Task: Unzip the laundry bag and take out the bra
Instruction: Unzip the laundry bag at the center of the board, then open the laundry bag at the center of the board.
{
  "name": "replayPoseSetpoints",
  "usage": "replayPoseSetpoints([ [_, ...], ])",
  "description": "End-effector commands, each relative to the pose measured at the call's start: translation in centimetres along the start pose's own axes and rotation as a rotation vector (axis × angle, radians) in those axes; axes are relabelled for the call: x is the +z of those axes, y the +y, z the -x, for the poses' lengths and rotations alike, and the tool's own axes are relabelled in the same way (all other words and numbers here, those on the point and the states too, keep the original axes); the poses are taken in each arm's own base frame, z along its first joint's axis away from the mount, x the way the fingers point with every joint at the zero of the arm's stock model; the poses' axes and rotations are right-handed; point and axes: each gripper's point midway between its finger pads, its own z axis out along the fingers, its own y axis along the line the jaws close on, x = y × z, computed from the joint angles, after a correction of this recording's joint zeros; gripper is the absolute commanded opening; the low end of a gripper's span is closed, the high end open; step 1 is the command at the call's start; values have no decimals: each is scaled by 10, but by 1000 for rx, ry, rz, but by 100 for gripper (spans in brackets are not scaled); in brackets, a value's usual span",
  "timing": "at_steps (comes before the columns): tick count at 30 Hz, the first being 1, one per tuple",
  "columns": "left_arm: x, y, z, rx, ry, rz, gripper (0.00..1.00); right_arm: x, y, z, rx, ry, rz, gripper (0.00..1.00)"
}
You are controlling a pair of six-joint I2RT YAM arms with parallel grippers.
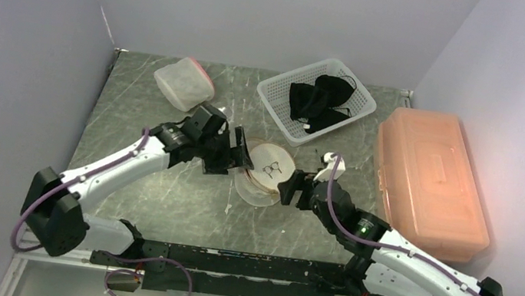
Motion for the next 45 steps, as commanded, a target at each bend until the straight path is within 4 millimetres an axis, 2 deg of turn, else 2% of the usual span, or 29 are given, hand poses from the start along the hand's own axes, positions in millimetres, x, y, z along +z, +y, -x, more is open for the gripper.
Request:
replayPoseSetpoints([
  [1,-33,-2,14,190,-120,-33,89,0,8,2,65,-51,104,87],
  [4,-40,-22,23,265,-159,-132,89,1,5,0,83,-70,111,87],
  [7,-30,-36,36,298,-132,-170,89,2,1,-1,106,-80,108,87],
  [13,11,-35,51,253,-6,-192,88,2,-4,-9,103,-63,102,87],
  [19,27,-36,60,226,6,-214,86,2,-7,-16,102,-50,107,87],
  [22,22,-36,67,227,-11,-202,84,2,-7,-17,103,-46,110,86],
  [27,-3,-40,85,287,-107,-164,85,1,-10,-17,96,-55,105,86],
  [30,-5,-39,90,312,-130,-146,85,1,-13,-17,89,-64,97,86],
  [39,15,-40,83,307,-79,-201,83,-4,-16,-14,83,-77,88,86],
  [45,35,-39,63,272,11,-275,75,-6,-19,-16,85,-76,87,85],
])
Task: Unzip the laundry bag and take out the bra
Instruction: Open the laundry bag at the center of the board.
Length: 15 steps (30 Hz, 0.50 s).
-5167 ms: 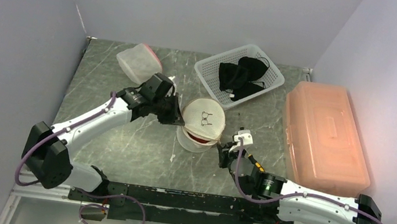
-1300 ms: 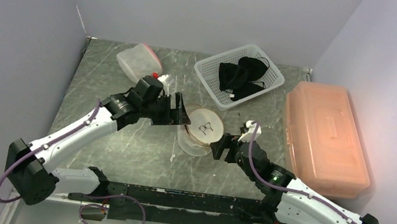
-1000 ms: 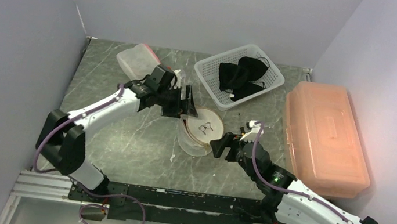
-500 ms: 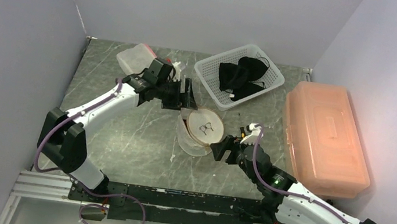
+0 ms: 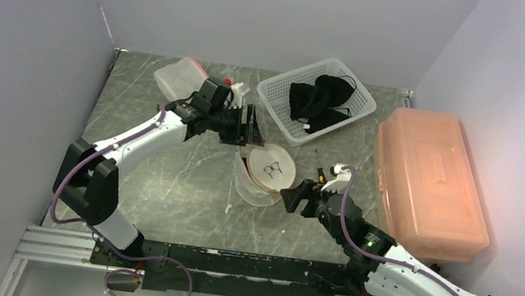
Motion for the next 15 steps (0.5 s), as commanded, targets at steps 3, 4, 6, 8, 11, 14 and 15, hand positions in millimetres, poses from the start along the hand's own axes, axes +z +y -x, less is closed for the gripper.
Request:
replayPoseSetpoints([
  [3,19,-3,-17,-22,55,-93,70,-4,-2,8,-2,-36,-6,84],
  [4,21,-2,-19,-25,63,-92,69,-5,-2,10,-2,-40,-5,84],
  [6,24,-1,-23,-27,75,-92,65,-7,-3,12,-4,-48,-6,84],
  [8,26,0,-26,-28,87,-91,62,-9,-3,14,-7,-55,-9,84],
  [11,31,2,-33,-30,109,-87,53,-12,-5,18,-10,-66,-18,83],
  [14,34,1,-38,-31,127,-100,40,-15,-6,23,-17,-78,-25,83],
  [15,33,0,-38,-30,127,-102,36,-17,-5,27,-18,-86,-27,83],
])
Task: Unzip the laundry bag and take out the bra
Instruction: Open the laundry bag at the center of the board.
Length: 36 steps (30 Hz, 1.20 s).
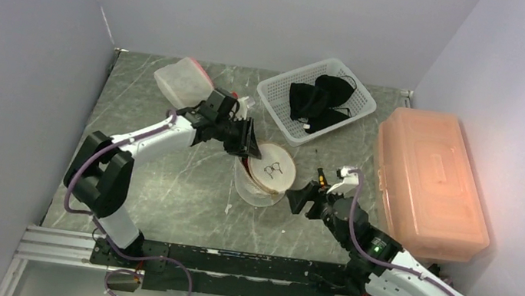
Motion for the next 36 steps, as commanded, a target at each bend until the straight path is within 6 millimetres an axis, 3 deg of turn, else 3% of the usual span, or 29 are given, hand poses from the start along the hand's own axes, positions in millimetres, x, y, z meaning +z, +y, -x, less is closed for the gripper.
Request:
replayPoseSetpoints([
  [1,2,-12,-2,33,6,-57,32,-7,1,22,-17,-59,-18,83],
  [7,-31,-16,6,118,-65,12,4,-14,0,36,-35,-93,-30,83],
  [14,-96,-6,31,264,-263,236,3,-10,3,38,-43,-94,-30,83],
  [17,-113,-8,42,355,-350,301,3,-7,8,43,-13,-96,-40,84],
  [23,-113,-33,46,592,-505,348,3,-8,7,63,126,-112,-132,89],
  [31,-92,-76,21,911,-592,351,3,-30,22,94,322,-135,-87,96],
  [36,-82,-95,4,1060,-659,397,3,-26,46,93,395,-70,-8,96],
])
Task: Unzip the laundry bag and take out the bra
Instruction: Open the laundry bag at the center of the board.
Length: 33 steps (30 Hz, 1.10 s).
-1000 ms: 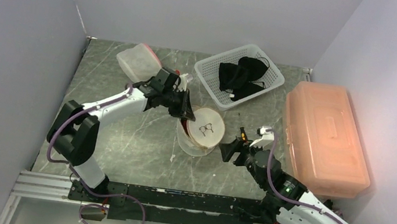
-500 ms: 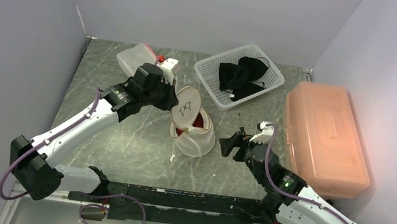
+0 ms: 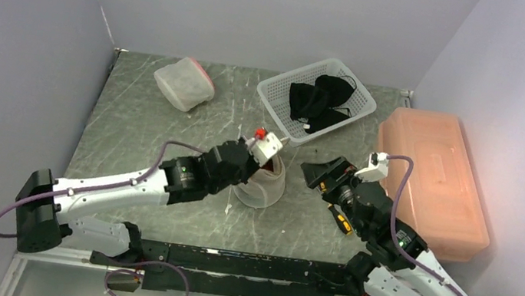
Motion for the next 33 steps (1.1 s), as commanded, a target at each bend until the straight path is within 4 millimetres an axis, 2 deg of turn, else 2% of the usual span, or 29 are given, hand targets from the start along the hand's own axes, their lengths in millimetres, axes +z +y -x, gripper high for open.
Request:
replayPoseSetpoints([
  [1,-4,-6,34,141,-167,116,3,0,28,-8,103,93,68,96],
  [5,-6,-29,44,204,-231,117,3,8,42,-12,151,121,97,95],
  [11,2,-51,38,248,-231,99,3,13,54,0,222,74,124,93],
  [18,6,-56,28,239,-224,104,3,16,53,7,263,28,120,91],
  [21,7,-59,26,232,-232,90,3,24,47,0,260,42,84,88],
  [24,8,-62,26,226,-236,82,3,34,45,-7,276,56,78,78],
  [30,9,-68,21,220,-216,66,3,47,45,-7,273,46,67,47],
  [33,8,-71,18,208,-207,56,9,51,41,-9,258,43,57,35],
])
